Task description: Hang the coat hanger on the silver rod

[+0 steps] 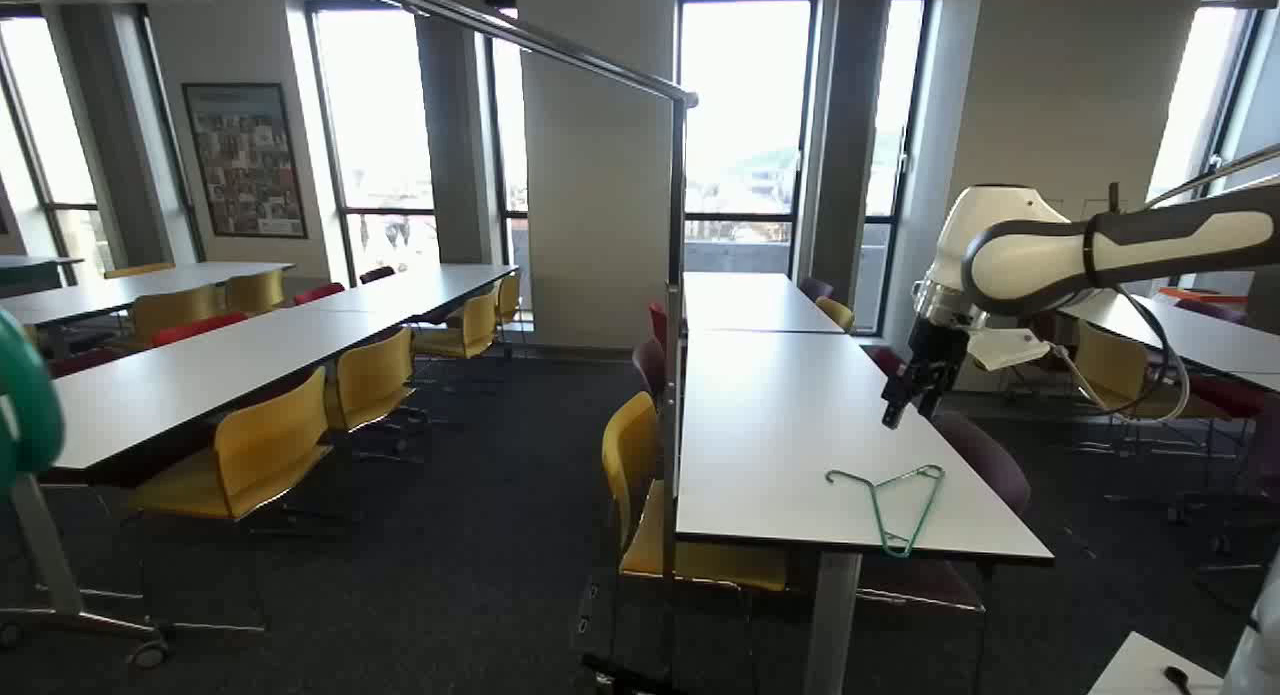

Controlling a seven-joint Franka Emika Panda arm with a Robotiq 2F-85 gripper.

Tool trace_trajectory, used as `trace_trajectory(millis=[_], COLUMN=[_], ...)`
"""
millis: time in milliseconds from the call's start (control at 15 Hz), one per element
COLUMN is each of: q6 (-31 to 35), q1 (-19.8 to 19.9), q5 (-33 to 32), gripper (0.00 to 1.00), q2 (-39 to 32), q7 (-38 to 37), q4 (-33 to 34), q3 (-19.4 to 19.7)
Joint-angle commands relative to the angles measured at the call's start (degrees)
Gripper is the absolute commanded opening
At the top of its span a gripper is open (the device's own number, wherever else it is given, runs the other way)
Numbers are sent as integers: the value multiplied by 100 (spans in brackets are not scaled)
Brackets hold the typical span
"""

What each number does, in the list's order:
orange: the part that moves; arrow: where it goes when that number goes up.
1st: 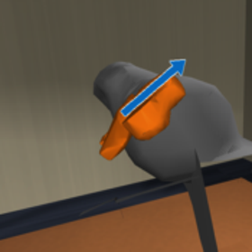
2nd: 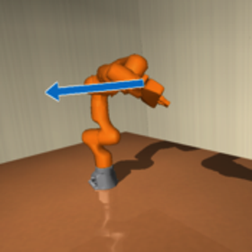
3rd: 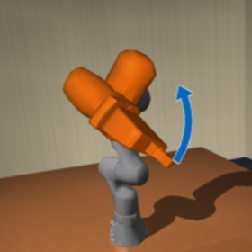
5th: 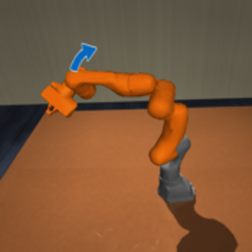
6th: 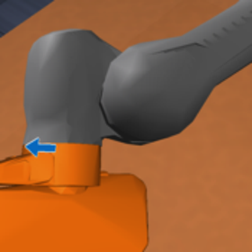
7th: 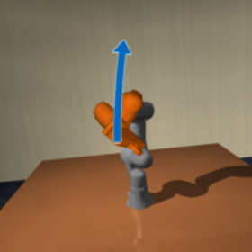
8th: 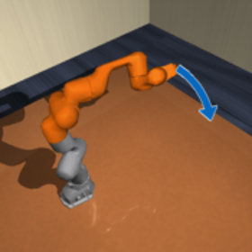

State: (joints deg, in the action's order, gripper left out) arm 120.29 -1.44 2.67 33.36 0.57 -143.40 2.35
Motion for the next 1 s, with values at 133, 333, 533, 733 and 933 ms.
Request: trace_trajectory(millis=[133,333,533,733,933], q6=[-20,-19,-19,24,151], q1=[52,52,52,-50,6], q5=[30,30,30,166,522], gripper=[100,100,100,100,100], q2=[-9,-9,-9,-133,-401], q7=[26,26,26,163,111], q4=[16,16,16,148,431], q3=[-44,-44,-44,11,200])
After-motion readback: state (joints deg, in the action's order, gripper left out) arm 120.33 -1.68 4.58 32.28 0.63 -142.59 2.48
